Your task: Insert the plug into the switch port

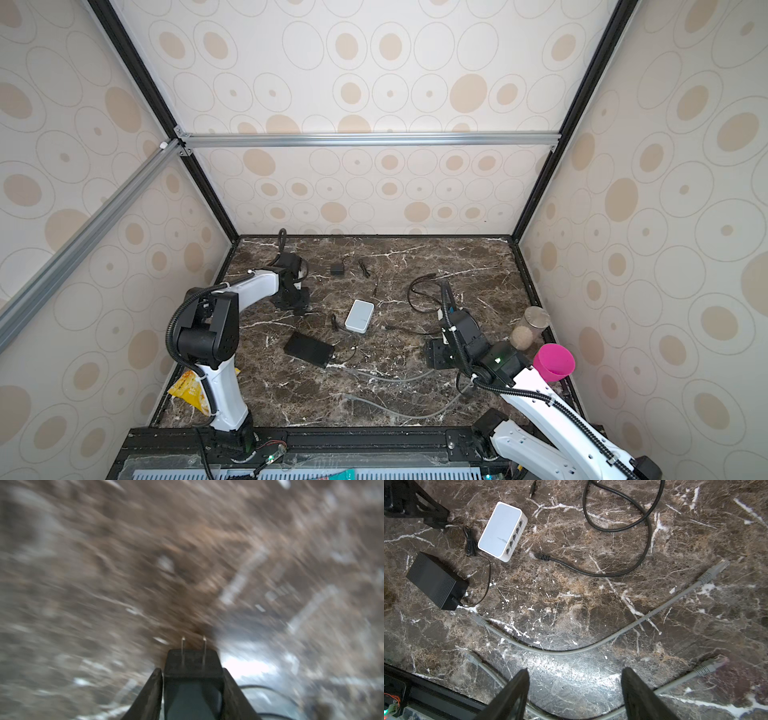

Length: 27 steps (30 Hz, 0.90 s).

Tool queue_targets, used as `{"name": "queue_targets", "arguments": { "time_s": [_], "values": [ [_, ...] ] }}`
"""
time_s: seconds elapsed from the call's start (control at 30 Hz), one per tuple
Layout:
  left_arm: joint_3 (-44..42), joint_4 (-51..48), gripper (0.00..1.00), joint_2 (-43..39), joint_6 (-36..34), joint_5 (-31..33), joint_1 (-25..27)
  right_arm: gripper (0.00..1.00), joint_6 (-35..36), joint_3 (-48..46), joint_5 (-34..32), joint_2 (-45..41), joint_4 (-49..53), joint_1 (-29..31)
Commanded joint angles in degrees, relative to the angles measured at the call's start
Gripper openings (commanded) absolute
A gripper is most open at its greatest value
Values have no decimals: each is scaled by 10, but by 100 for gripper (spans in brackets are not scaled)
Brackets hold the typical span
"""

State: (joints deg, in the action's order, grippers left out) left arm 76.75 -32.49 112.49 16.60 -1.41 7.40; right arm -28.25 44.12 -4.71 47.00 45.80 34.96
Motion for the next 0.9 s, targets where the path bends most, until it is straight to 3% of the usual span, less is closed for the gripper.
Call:
{"name": "queue_targets", "arguments": {
  "time_s": [0.0,0.37,0.87],
  "values": [
    [47,-22,43,26,-15,14,-47,72,-8,-7,-1,9,-9,-2],
    [119,-32,45,82,7,23,-108,72,-11,-6,11,58,-44,-2],
    [60,-15,58,17,7,26,-165,70,-49,-8,63,112,-88,-2]
  ]
}}
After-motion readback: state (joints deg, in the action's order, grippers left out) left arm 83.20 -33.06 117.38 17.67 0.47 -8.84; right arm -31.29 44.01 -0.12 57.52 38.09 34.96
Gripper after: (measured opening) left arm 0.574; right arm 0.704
